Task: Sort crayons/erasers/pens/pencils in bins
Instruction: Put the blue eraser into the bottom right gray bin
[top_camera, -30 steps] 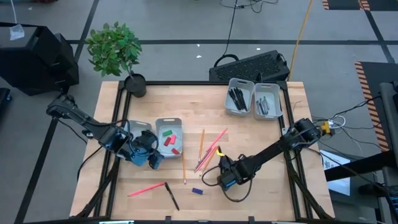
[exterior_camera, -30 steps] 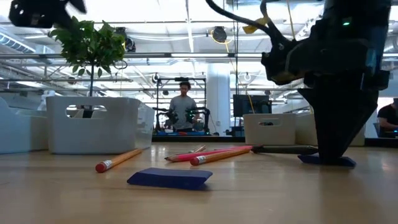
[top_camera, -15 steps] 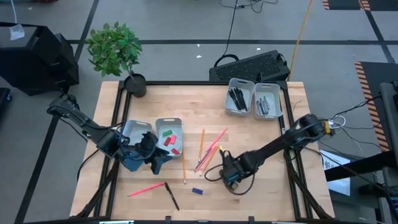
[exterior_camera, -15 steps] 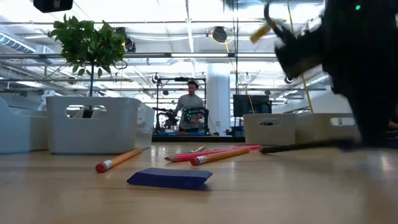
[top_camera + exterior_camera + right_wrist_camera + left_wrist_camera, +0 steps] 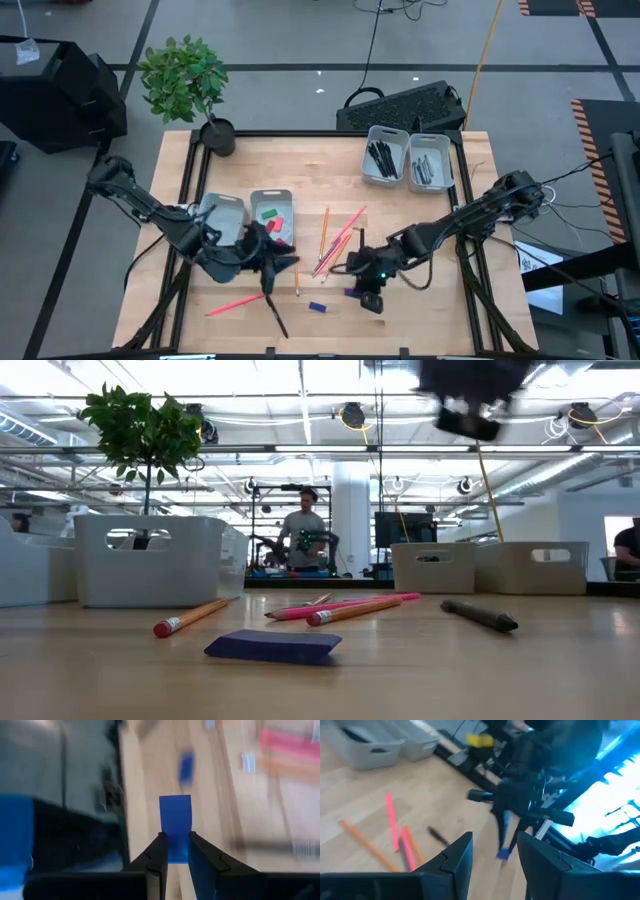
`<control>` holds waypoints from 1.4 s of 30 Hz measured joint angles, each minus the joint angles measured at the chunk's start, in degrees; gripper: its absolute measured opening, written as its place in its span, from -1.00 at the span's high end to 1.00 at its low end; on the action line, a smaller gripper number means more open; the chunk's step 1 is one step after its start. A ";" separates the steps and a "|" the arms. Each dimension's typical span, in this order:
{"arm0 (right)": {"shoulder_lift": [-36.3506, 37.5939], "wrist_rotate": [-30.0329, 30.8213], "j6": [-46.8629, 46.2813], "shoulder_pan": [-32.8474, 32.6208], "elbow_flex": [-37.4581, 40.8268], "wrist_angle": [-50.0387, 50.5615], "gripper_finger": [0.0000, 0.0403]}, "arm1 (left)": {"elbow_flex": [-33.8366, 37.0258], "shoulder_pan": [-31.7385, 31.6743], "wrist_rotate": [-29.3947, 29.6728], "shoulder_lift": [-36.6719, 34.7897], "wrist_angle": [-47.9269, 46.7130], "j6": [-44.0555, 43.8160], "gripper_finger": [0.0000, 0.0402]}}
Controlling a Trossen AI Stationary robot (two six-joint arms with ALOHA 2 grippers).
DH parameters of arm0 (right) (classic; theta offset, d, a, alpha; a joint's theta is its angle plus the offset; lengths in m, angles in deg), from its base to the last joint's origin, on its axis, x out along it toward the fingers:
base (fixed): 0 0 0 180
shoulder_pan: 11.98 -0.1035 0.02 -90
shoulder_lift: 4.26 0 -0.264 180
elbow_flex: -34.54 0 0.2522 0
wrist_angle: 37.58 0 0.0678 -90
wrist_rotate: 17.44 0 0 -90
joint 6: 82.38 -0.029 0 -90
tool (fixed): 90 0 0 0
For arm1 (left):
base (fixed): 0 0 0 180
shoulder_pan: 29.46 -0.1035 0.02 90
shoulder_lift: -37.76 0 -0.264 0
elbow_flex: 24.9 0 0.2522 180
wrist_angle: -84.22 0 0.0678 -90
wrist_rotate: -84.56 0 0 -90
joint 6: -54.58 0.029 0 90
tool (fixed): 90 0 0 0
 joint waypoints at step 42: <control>4.32 27.68 29.50 5.37 -0.12 -18.29 0.74 | -0.02 -14.15 -16.58 5.06 5.76 -30.23 0.90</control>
